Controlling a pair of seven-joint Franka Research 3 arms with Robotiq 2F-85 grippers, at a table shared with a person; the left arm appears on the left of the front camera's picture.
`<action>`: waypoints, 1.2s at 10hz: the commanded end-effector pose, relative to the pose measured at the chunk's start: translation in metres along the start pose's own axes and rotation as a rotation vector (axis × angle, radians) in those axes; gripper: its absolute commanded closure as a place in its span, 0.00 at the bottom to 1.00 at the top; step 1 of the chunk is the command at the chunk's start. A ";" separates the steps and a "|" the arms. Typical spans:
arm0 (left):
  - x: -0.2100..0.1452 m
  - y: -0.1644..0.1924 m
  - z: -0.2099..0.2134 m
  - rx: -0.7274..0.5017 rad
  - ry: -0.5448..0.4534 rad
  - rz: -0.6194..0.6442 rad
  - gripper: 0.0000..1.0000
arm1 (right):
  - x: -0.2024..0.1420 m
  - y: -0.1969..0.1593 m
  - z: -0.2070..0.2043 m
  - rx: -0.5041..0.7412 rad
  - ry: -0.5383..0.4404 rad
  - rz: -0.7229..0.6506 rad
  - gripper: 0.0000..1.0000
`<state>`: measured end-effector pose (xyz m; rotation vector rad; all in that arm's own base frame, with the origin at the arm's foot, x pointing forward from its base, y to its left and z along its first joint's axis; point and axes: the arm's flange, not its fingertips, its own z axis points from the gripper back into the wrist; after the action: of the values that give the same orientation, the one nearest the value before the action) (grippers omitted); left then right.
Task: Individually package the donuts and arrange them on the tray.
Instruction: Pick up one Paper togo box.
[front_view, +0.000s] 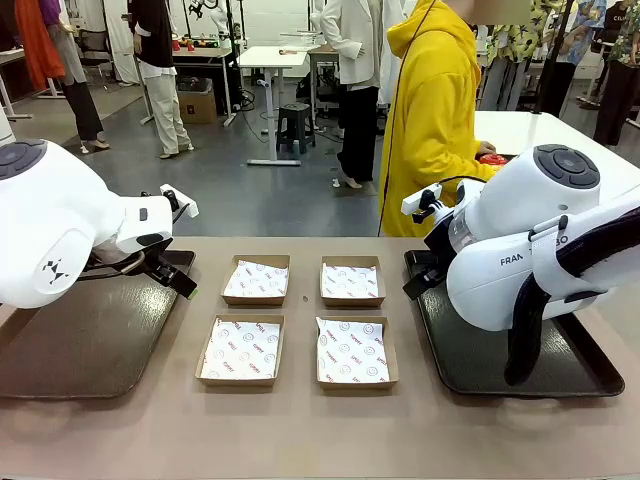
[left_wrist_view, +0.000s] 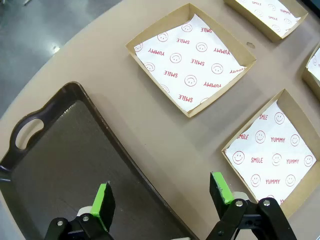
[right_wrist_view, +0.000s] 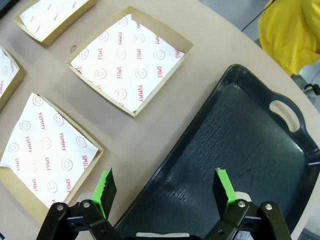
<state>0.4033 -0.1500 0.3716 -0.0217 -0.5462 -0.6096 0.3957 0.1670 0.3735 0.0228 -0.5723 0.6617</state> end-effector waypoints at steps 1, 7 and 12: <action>0.000 0.000 0.000 0.000 0.000 0.000 0.00 | 0.000 0.000 0.000 0.000 0.000 0.000 0.00; -0.095 0.001 0.077 -0.071 0.072 -0.061 0.00 | -0.096 0.038 0.136 0.018 0.116 0.088 0.00; -0.142 -0.017 0.130 -0.085 0.048 -0.091 0.00 | -0.157 0.040 0.142 0.153 0.316 0.039 0.00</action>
<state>0.3448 -0.0941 0.4787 -0.0617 -0.4162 -0.7112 0.2537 0.1225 0.5064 0.0297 -0.2066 0.7282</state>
